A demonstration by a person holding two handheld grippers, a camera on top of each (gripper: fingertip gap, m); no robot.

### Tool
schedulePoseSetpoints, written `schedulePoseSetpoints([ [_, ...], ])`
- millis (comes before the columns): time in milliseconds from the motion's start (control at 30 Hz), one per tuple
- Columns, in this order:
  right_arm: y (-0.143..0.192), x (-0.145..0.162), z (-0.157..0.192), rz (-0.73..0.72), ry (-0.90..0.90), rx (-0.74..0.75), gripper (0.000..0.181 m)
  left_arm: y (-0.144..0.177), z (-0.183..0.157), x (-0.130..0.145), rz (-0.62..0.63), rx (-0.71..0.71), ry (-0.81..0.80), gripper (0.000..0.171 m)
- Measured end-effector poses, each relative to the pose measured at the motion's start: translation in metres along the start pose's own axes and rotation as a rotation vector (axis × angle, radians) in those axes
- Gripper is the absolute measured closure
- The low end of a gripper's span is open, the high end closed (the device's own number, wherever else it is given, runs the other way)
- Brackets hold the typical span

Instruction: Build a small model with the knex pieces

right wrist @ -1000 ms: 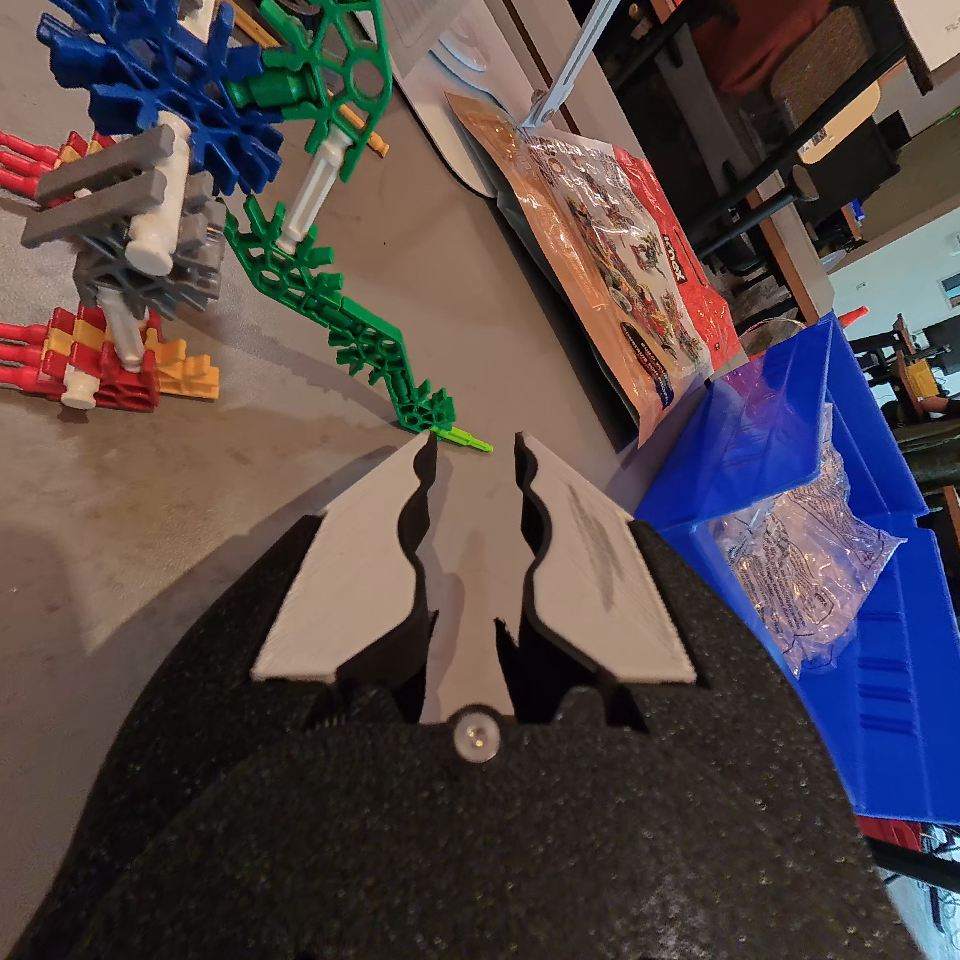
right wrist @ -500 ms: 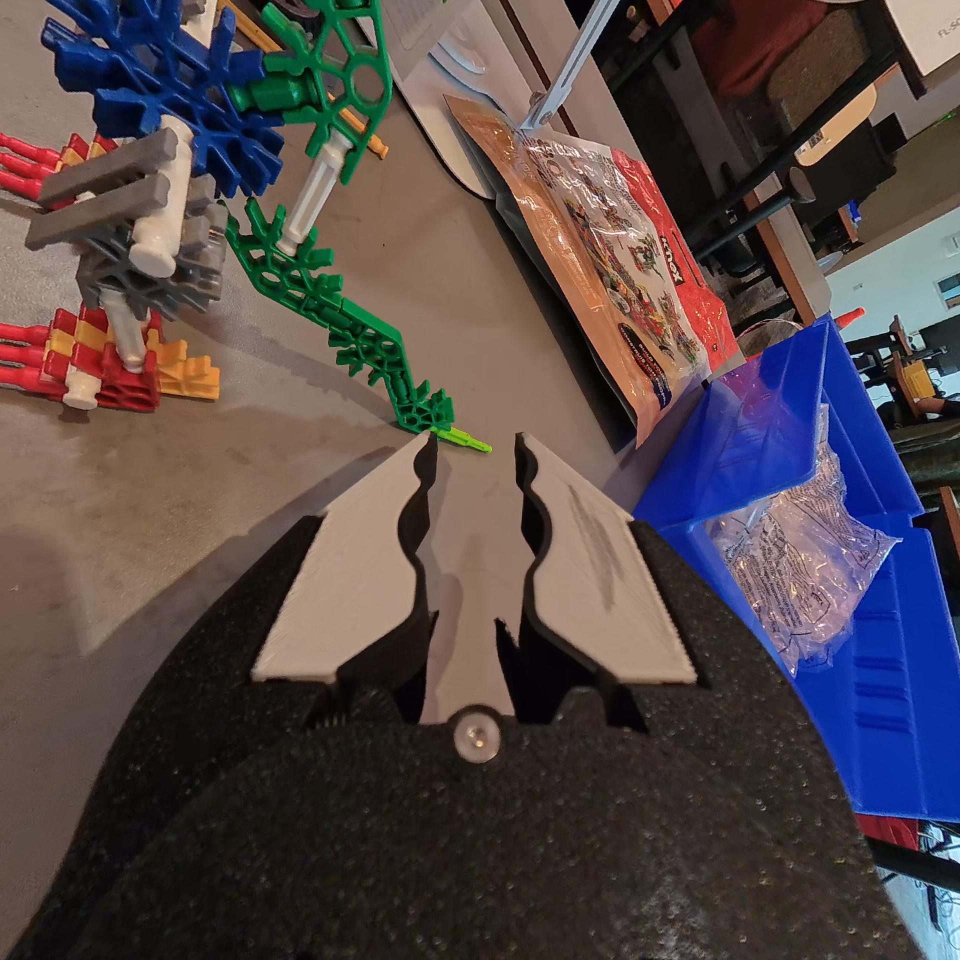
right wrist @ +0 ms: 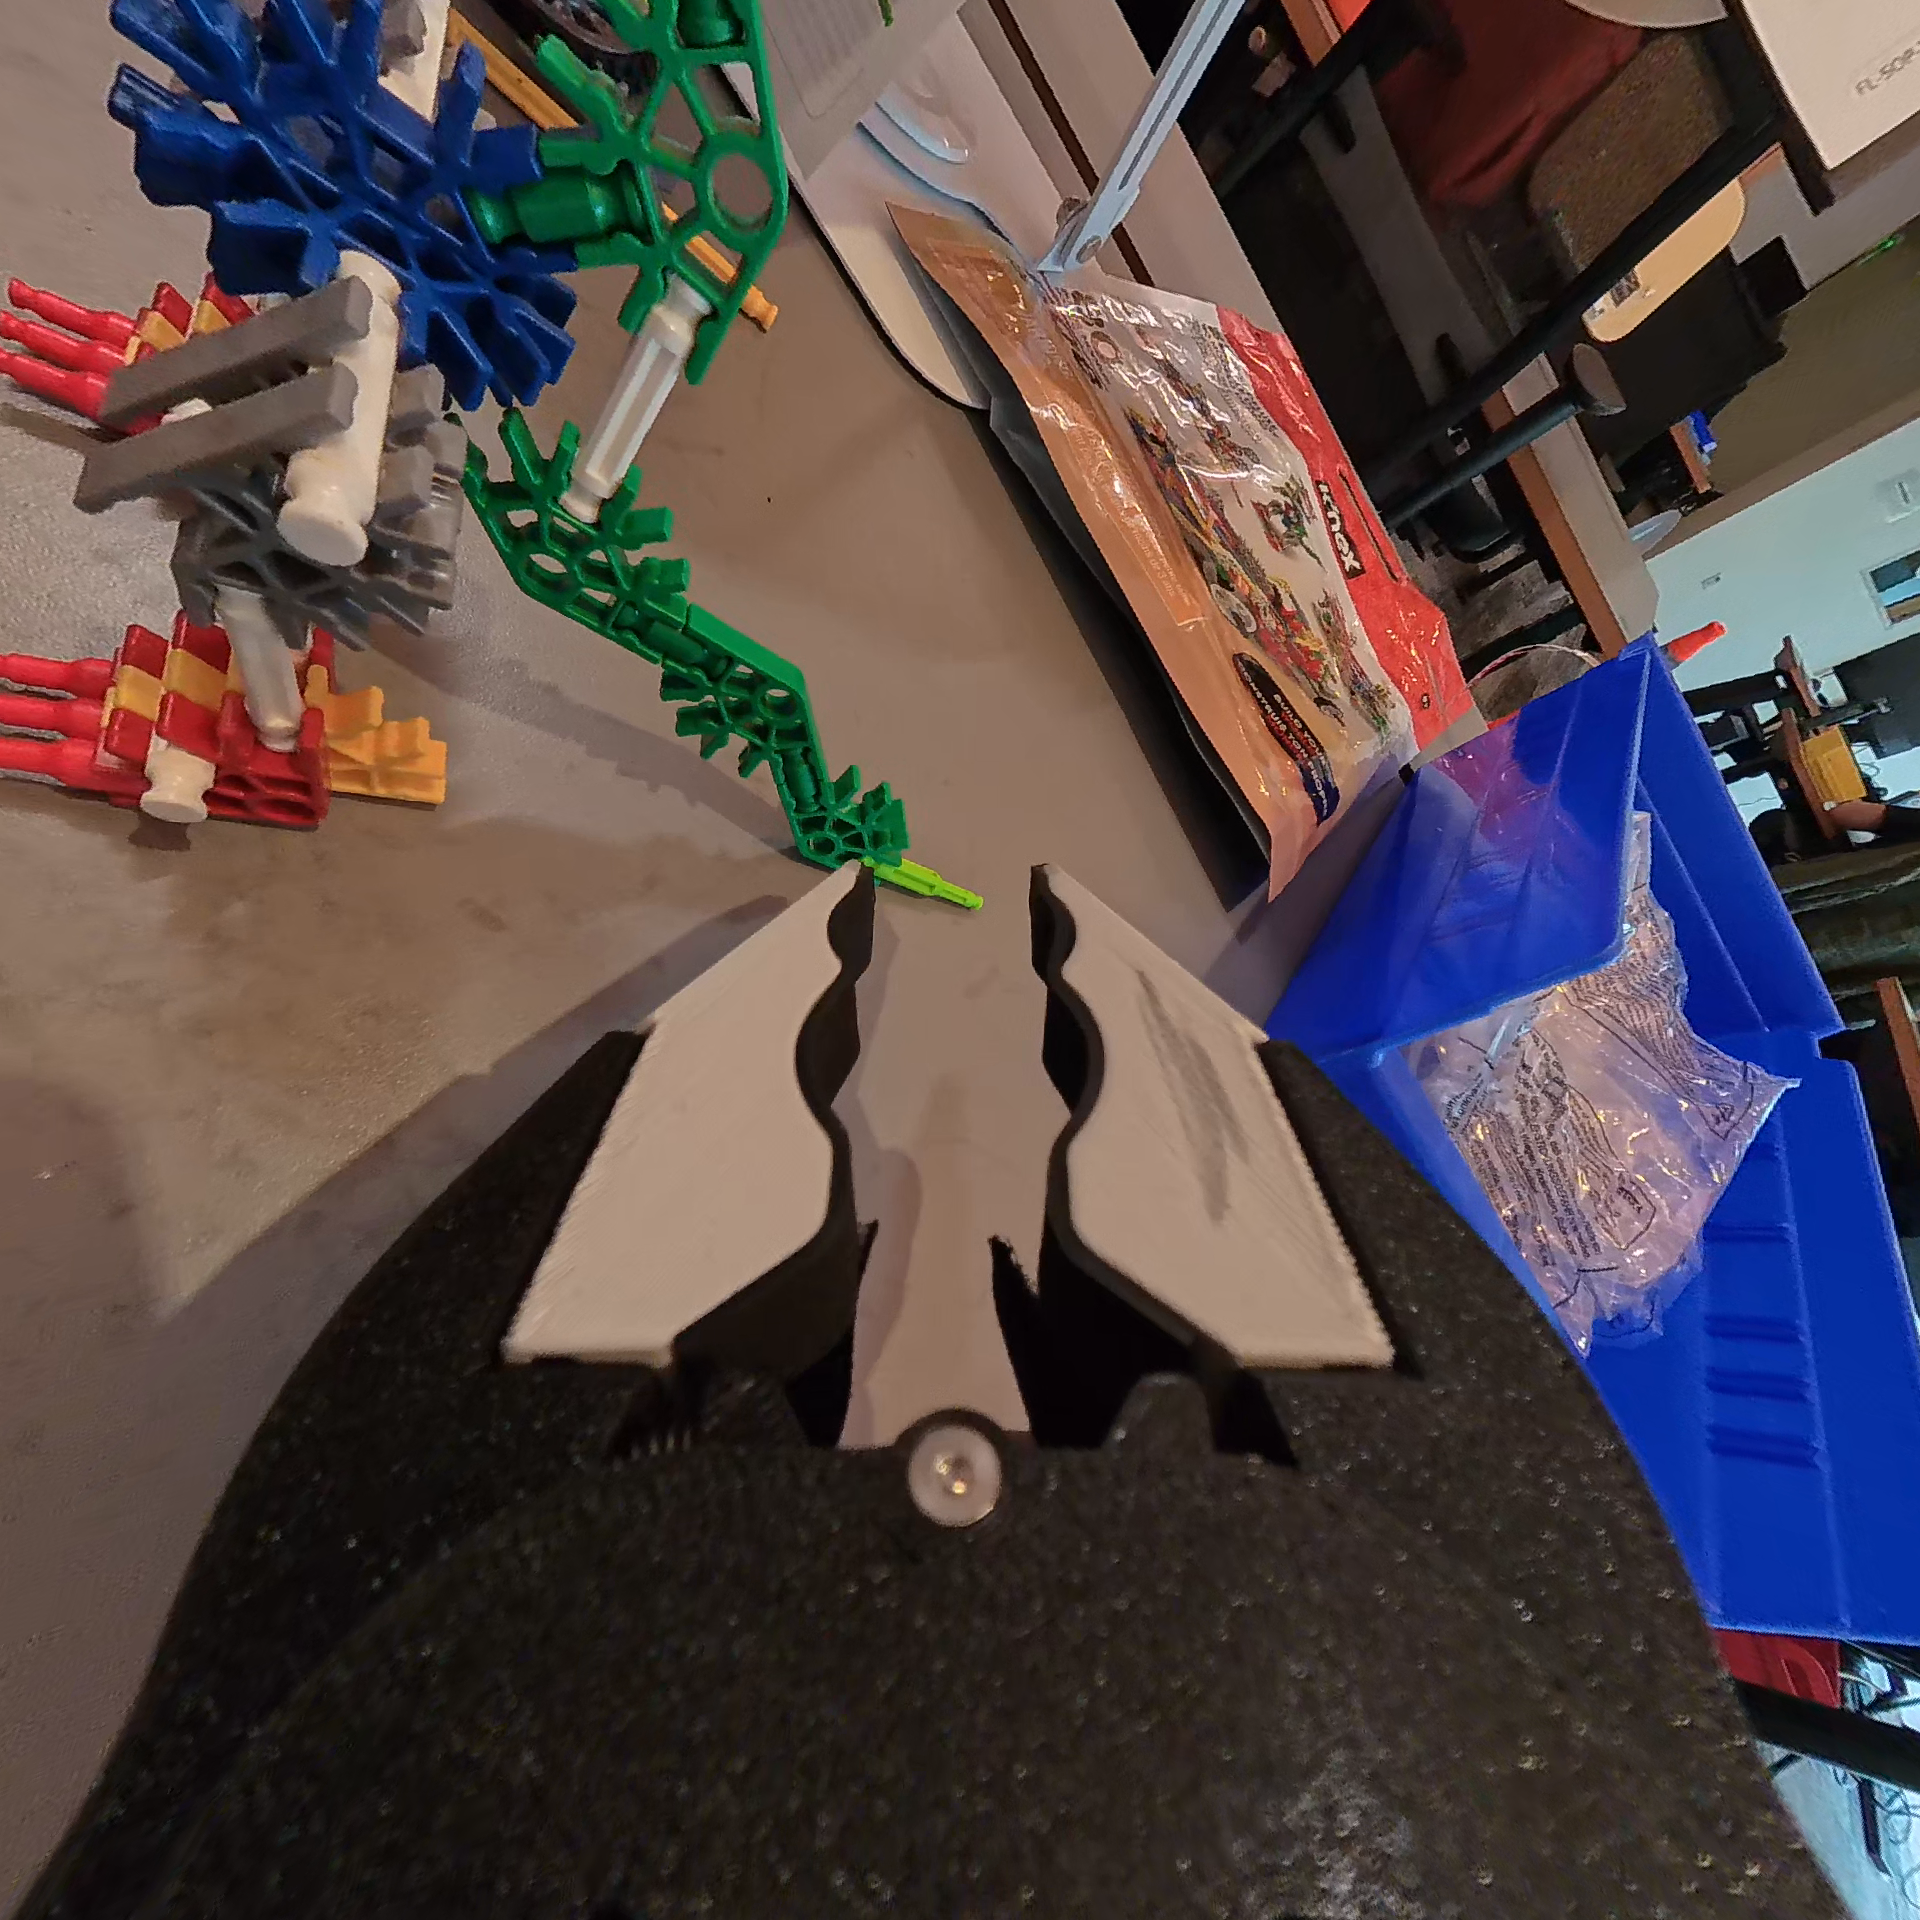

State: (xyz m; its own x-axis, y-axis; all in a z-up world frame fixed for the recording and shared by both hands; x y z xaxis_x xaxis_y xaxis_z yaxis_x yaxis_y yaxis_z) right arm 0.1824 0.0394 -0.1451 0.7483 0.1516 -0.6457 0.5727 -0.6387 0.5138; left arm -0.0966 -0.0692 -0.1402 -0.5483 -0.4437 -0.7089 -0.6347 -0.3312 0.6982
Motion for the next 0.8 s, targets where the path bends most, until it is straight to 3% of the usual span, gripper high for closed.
schedulePoseSetpoints([
  [433,-0.001,0.001,0.0,0.004,-0.005,-0.005,0.151,0.016,0.012,0.012,0.017,-0.133,-0.088,0.133],
  [800,-0.004,0.003,0.0,0.014,-0.012,-0.011,0.151,0.015,0.017,0.022,0.028,-0.124,-0.067,0.121],
])
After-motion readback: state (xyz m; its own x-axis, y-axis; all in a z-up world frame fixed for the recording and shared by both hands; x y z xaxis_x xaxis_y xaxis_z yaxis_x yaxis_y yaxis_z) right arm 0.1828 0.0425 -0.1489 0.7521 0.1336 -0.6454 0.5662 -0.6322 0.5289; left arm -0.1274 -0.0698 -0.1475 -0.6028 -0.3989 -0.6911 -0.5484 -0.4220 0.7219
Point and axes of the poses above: each gripper's, where its closed fingertips meet, y back along the fingers, x out of its underside, z = x × y across the jaws, the point moved 10 cm from there along y, back along the fingers, and after that the axes turned 4 degrees about -x, right-handed, at the moved point
